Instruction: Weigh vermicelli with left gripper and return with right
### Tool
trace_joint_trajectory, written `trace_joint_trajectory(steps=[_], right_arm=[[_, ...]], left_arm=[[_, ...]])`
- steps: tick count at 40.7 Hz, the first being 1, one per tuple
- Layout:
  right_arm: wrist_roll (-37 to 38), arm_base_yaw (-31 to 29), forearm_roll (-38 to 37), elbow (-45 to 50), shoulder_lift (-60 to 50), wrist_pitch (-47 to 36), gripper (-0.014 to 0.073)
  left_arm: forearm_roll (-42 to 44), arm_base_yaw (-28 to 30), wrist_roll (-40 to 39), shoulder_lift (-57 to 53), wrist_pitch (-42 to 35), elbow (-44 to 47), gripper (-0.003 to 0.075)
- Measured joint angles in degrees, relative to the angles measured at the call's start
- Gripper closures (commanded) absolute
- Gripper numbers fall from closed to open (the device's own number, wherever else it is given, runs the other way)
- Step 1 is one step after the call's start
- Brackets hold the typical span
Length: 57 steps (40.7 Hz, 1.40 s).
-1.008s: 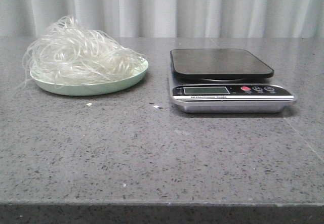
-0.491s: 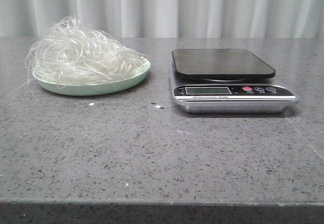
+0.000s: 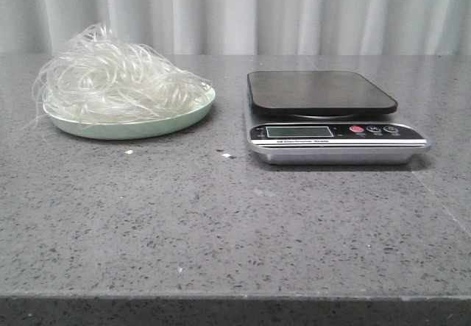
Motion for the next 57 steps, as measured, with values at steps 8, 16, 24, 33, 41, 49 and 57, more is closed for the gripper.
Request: trace_joint_trajectory(steps=[8, 16, 24, 33, 41, 49, 57], right_arm=[[0.0, 0.0, 0.0, 0.0, 0.0, 0.1, 0.0444], [0.0, 0.0, 0.0, 0.0, 0.0, 0.1, 0.0444], [0.0, 0.0, 0.0, 0.0, 0.0, 0.1, 0.0444], [0.0, 0.0, 0.0, 0.0, 0.0, 0.1, 0.0444], [0.0, 0.0, 0.0, 0.0, 0.0, 0.1, 0.0444], [0.0, 0.0, 0.0, 0.0, 0.0, 0.1, 0.0444], [0.0, -0.2, -1.3, 0.0, 0.0, -0.5, 0.0444]], left_arm=[[-1.2, 0.0, 0.0, 0.0, 0.0, 0.0, 0.0583], [-1.2, 0.0, 0.0, 0.0, 0.0, 0.0, 0.0583], [-1.3, 0.0, 0.0, 0.0, 0.0, 0.0, 0.0583], [-1.3, 0.0, 0.0, 0.0, 0.0, 0.0, 0.0583], [-1.3, 0.0, 0.0, 0.0, 0.0, 0.0, 0.0583], [-1.3, 0.0, 0.0, 0.0, 0.0, 0.0, 0.0583], [-1.3, 0.0, 0.0, 0.0, 0.0, 0.0, 0.0583]])
